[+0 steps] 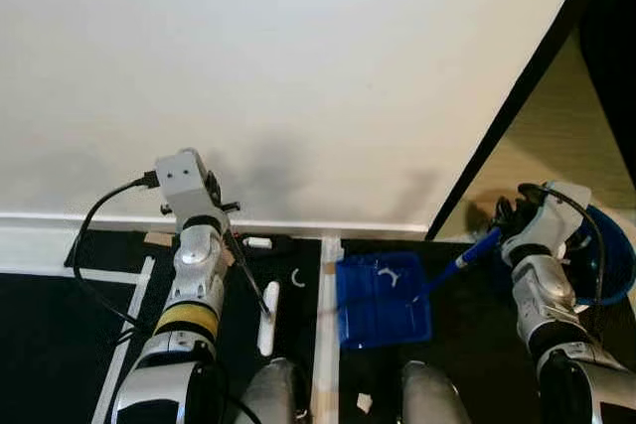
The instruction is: Sweep floor
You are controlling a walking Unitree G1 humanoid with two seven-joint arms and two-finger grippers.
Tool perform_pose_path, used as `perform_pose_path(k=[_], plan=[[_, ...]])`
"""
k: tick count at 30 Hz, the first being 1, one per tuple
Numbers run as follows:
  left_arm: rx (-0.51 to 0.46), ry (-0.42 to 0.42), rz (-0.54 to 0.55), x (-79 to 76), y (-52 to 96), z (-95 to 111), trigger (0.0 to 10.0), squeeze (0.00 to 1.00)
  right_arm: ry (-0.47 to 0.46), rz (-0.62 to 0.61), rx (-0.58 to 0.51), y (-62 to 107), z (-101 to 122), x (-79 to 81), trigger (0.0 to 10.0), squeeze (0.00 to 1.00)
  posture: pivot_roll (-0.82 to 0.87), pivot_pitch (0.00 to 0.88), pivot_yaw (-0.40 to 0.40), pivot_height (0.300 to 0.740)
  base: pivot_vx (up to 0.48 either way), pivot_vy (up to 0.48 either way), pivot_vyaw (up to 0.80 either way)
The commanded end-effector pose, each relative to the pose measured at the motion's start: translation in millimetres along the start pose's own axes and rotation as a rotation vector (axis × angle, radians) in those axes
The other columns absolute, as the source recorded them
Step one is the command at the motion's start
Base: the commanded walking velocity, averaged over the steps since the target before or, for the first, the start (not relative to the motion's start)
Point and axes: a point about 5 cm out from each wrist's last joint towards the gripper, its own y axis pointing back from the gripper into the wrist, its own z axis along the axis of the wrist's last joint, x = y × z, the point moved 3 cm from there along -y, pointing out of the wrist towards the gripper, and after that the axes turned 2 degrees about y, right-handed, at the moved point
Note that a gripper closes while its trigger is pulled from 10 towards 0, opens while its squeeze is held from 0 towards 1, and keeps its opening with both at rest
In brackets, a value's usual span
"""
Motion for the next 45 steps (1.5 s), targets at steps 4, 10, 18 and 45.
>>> perform_pose_path(k=[4,10,18,45], plan=[[0.068,-0.007,0.043,12.4,2.7,-16,10.0,0.0,0.029,0.086,0.053,-2.4,-6,16.7,10.0,0.0,0.06,0.0,-0.056,0.74,0.0,0.0,0.0],[0.117,-0.039,0.009,12.4,8.1,-30,10.0,0.0,0.031,0.09,0.123,3.6,-22,19.7,10.0,0.0,0.08,0.0,-0.075,0.74,0.0,0.0,0.0],[0.122,-0.062,-0.021,13.2,13.5,-36,10.0,0.0,-0.013,0.036,0.143,13.5,-36,12.5,10.0,0.0,0.08,0.0,-0.054,0.74,-0.42,0.0,0.0],[0.139,-0.094,-0.03,18.5,15.5,-38,10.0,0.0,-0.027,0.029,0.145,18.8,-42,14.0,10.0,0.0,0.08,0.0,-0.034,0.74,-0.284,0.0,0.0]])
